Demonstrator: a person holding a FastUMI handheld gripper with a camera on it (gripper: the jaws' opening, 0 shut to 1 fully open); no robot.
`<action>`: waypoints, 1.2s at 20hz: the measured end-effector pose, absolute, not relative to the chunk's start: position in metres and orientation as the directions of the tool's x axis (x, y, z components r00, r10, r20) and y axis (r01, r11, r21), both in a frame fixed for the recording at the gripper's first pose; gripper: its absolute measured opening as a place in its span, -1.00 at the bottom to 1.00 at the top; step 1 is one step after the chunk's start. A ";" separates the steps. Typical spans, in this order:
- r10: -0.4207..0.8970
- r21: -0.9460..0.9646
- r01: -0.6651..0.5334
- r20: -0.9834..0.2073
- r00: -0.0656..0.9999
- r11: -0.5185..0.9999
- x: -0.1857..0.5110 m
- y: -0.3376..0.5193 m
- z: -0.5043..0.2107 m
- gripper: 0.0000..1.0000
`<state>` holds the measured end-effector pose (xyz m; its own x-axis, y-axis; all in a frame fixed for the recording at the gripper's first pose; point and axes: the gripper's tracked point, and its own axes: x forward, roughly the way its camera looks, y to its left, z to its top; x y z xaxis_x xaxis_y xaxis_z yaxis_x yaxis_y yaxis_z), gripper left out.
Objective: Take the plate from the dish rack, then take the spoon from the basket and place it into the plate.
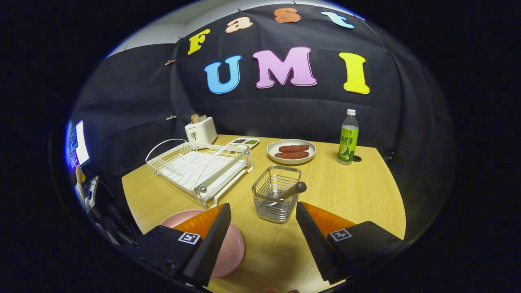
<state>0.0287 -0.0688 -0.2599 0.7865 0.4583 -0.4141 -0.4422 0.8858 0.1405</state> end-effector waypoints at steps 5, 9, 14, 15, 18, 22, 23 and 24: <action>0.392 0.128 -0.374 -0.404 0.826 0.919 0.050 -0.086 -0.264 0.97; 0.356 0.130 -0.332 -0.367 0.859 0.934 0.078 -0.088 -0.260 0.96; 0.373 0.118 -0.354 -0.355 0.857 0.928 0.094 -0.072 -0.271 0.54; 0.381 0.116 -0.364 -0.352 0.855 0.924 0.096 -0.069 -0.273 0.41; 0.406 0.091 -0.402 -0.363 0.839 0.911 0.095 -0.057 -0.281 0.28; 0.428 0.079 -0.430 -0.362 0.828 0.899 0.094 -0.048 -0.281 0.01; 0.421 0.070 -0.426 -0.361 0.832 0.902 0.099 -0.048 -0.285 -0.06; 0.424 0.075 -0.428 -0.369 0.827 0.901 0.096 -0.045 -0.287 -0.15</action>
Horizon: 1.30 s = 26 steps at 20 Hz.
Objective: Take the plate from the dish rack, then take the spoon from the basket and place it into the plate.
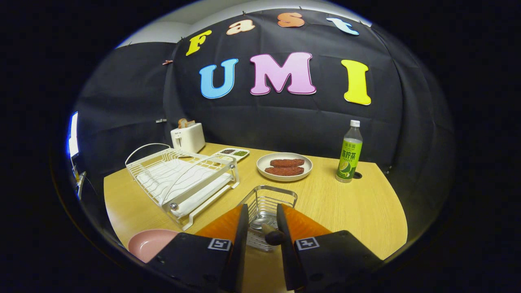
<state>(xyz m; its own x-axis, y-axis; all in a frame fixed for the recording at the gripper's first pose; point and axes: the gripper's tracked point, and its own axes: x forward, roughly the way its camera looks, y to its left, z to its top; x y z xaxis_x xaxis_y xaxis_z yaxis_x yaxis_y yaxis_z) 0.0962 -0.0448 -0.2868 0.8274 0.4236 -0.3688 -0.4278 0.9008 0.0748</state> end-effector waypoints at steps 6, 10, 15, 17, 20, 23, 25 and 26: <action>0.404 0.083 -0.405 -0.382 0.831 0.911 0.103 -0.043 -0.286 -0.57; 0.405 0.073 -0.410 -0.382 0.831 0.909 0.108 -0.042 -0.284 -0.62; 0.410 0.093 -0.408 -0.388 0.825 0.908 0.117 -0.039 -0.270 -0.66; 0.414 0.098 -0.408 -0.376 0.829 0.908 0.121 -0.038 -0.258 -0.66; 0.423 0.100 -0.417 -0.365 0.830 0.904 0.124 -0.035 -0.240 -0.67; 0.426 0.086 -0.424 -0.346 0.836 0.901 0.125 -0.035 -0.216 -0.67; 0.430 0.076 -0.431 -0.329 0.841 0.899 0.124 -0.034 -0.195 -0.67; 0.438 0.079 -0.438 -0.321 0.840 0.896 0.121 -0.033 -0.185 -0.67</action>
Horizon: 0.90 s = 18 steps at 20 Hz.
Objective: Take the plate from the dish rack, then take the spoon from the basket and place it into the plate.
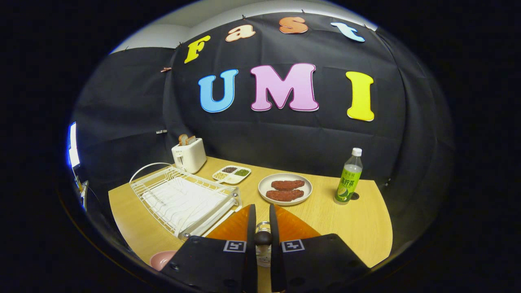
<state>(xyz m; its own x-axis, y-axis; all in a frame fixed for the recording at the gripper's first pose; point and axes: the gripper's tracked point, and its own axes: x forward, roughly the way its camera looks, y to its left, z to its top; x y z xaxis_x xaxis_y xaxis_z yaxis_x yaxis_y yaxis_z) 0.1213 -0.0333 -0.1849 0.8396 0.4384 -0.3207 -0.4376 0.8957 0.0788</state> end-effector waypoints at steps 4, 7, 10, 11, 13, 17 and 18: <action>0.460 0.114 -0.448 -0.308 0.833 0.887 0.102 -0.027 -0.151 -0.67; 0.460 0.098 -0.454 -0.309 0.832 0.886 0.077 -0.014 -0.133 -0.67; 0.446 0.159 -0.417 -0.327 0.833 0.895 0.048 0.006 -0.133 -0.67; 0.441 0.185 -0.401 -0.336 0.832 0.897 0.039 0.015 -0.138 -0.67; 0.421 0.204 -0.370 -0.358 0.833 0.906 0.025 0.026 -0.153 -0.67; 0.410 0.245 -0.337 -0.384 0.827 0.909 0.010 0.052 -0.193 -0.67; 0.401 0.251 -0.323 -0.389 0.829 0.912 0.010 0.055 -0.202 -0.67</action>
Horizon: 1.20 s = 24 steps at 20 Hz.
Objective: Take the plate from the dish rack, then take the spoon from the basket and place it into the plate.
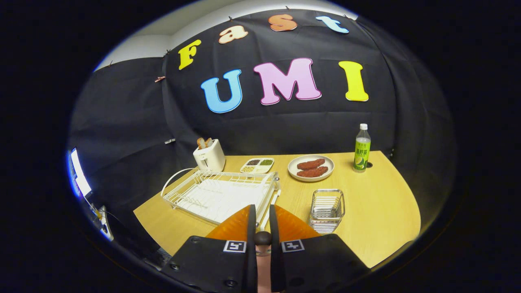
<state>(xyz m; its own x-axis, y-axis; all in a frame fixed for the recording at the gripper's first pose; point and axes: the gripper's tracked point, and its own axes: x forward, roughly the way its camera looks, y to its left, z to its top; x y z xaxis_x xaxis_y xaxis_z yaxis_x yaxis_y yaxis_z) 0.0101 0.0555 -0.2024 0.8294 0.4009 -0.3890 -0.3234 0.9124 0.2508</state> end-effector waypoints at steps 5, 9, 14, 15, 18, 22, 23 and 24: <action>0.366 0.252 -0.283 -0.402 0.839 0.925 0.015 0.066 -0.234 -0.67; 0.357 0.230 -0.284 -0.404 0.842 0.931 0.010 0.073 -0.245 -0.67; 0.360 0.226 -0.287 -0.435 0.826 0.931 -0.007 0.071 -0.252 -0.66; 0.357 0.224 -0.284 -0.448 0.820 0.932 -0.013 0.069 -0.255 -0.66; 0.352 0.217 -0.279 -0.499 0.792 0.936 -0.032 0.061 -0.268 -0.64; 0.344 0.195 -0.284 -0.569 0.746 0.939 -0.054 0.051 -0.288 -0.61; 0.342 0.190 -0.286 -0.581 0.738 0.939 -0.057 0.050 -0.290 -0.61; 0.339 0.184 -0.287 -0.589 0.734 0.940 -0.057 0.048 -0.291 -0.61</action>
